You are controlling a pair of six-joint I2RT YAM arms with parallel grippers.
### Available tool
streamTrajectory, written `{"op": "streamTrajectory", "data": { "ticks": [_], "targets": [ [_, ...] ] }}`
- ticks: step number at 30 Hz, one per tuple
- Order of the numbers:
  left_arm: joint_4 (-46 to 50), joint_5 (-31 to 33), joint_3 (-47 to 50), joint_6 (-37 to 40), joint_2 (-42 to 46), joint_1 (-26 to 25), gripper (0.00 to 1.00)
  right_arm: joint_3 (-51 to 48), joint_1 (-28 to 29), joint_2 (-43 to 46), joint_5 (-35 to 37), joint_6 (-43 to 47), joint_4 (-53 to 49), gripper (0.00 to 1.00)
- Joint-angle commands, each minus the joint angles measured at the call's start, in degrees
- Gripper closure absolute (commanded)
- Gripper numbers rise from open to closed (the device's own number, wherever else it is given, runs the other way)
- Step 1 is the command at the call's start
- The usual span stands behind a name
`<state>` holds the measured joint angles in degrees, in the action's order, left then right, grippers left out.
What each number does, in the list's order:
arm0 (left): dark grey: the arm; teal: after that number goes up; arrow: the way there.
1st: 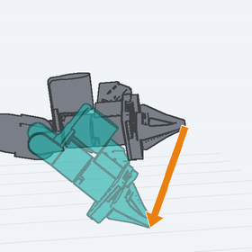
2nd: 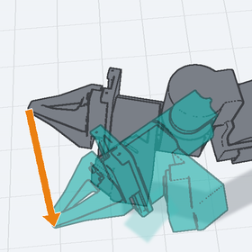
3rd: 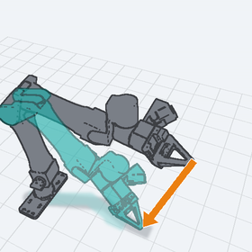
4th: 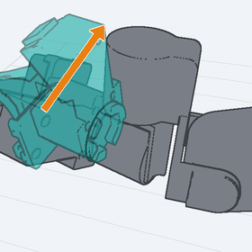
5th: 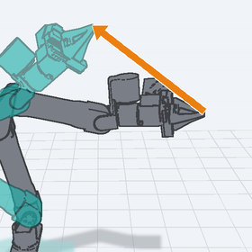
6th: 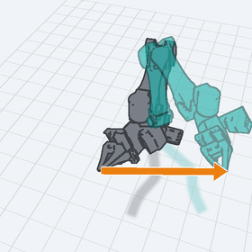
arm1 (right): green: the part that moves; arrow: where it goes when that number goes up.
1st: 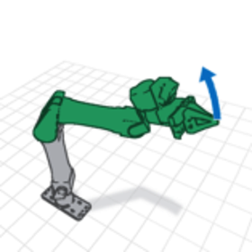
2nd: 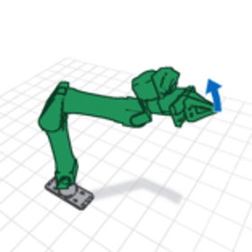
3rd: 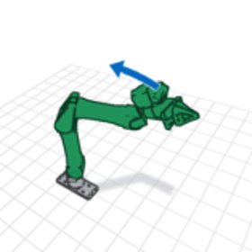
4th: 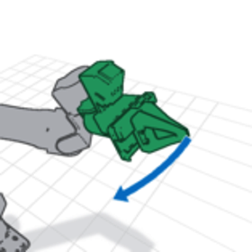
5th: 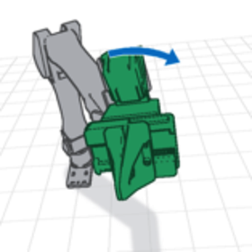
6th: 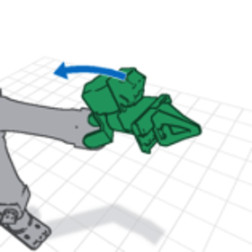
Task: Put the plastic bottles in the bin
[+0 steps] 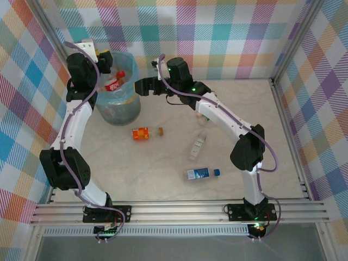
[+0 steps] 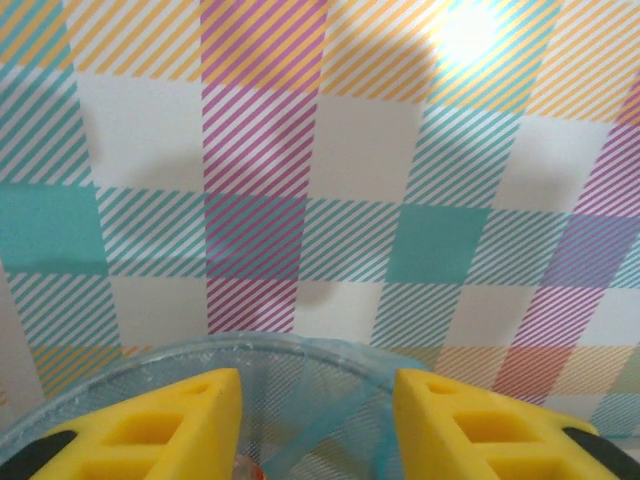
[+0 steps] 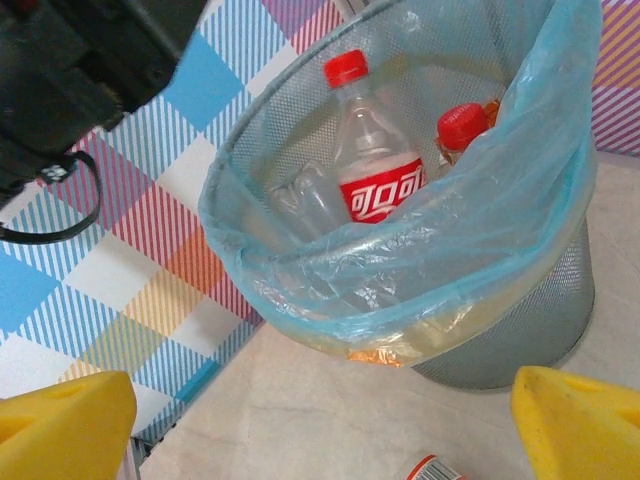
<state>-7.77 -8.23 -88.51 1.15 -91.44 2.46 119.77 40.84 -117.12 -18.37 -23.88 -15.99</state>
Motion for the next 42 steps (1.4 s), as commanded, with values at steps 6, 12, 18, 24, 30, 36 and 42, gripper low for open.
{"op": "streamTrajectory", "data": {
  "ticks": [6, 12, 18, 24, 30, 36, 42],
  "targets": [
    [7.44, 1.52, -2.83, 0.25, 2.73, 0.97, 0.72, 0.08, -0.17, -0.39, -1.88, -2.08, -0.33, 0.04],
    [32.4, 3.22, -22.12, -3.12, -7.81, 1.06, 0.81, 0.61, -0.15, -0.7, -1.66, -1.9, -1.71, 0.04],
    [32.74, -3.81, -21.55, -6.68, -7.27, 0.97, 0.77, 2.88, -0.16, -1.06, -0.73, 1.37, -8.97, 0.03],
    [35.17, -5.31, -20.52, -4.74, -1.27, -0.61, 0.69, 1.59, -0.95, 1.77, -2.12, 12.42, -19.32, 0.02],
    [34.41, -4.34, -9.53, 1.12, 10.38, -8.63, 0.56, -11.42, -6.4, 9.12, 5.51, 5.42, -23.79, 0.04],
    [33.04, -6.12, 5.32, 7.42, 22.26, -20.69, 0.45, -29.65, -8.94, 18.92, 11.76, -0.85, -30.3, 0.05],
    [32.48, -4.27, 17.83, 5.28, 30.66, -28.09, 0.42, -50.35, -8.89, 29.77, 12.47, -8.98, -28.25, 0.09]
  ]
}}
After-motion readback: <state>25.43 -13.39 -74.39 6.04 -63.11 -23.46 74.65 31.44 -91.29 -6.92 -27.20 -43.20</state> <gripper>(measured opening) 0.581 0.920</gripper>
